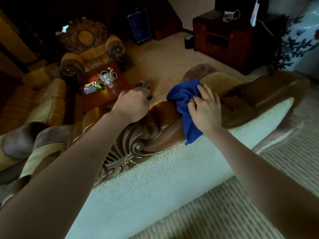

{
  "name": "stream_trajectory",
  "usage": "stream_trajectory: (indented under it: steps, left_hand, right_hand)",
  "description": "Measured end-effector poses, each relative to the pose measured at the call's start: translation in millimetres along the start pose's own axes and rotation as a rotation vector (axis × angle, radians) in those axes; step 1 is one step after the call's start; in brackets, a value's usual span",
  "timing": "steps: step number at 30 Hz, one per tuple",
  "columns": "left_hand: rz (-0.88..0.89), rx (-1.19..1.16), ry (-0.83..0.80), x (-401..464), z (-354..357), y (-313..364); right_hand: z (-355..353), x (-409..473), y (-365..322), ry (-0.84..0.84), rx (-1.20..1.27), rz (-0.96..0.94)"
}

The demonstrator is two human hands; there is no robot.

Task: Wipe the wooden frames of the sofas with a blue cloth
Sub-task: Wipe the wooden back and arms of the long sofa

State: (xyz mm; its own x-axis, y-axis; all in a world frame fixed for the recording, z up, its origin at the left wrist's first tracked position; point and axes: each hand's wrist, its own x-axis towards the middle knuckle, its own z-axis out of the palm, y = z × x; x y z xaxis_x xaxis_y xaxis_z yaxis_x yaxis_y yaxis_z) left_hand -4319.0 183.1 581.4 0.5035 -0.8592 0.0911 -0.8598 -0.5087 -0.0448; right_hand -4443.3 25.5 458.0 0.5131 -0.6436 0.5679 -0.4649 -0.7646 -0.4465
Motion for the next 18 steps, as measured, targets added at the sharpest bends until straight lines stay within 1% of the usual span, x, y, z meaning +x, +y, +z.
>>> stream_trajectory:
  steps: [3,5,6,8,10,12,14,16,18]
  left_hand:
    - [0.004,-0.127,-0.126,7.1,1.5,8.3]
    - [-0.001,-0.179,-0.202,16.7,7.4,18.5]
    - [0.008,-0.199,-0.246,21.5,9.2,24.2]
    - [0.061,-0.242,-0.342,30.1,9.3,33.8]
    - [0.13,-0.299,-0.431,36.8,4.8,41.6]
    - [0.209,-0.349,-0.479,39.6,-3.5,49.0]
    - [0.27,-0.372,-0.515,41.1,-9.1,54.1]
    - [0.307,-0.363,-0.527,44.0,-8.0,56.4]
    - [0.31,-0.284,-0.503,46.8,0.8,58.8]
  right_hand:
    - [0.2,25.8,-15.6,-0.044,0.142,0.06]
    - [0.5,16.4,-39.0,-0.082,0.227,0.081]
    - [1.9,3.1,-50.5,-0.037,0.243,0.08]
    - [5.1,-27.5,-71.7,0.165,0.291,0.074]
    - [12.1,-51.4,-86.4,0.335,0.327,0.138]
    - [26.0,-69.5,-96.0,0.452,0.348,0.177]
    - [41.0,-92.6,-105.1,0.524,0.394,0.158]
    - [49.5,-106.4,-109.1,0.547,0.438,0.161]
    - [49.6,-97.5,-105.9,0.562,0.368,0.183]
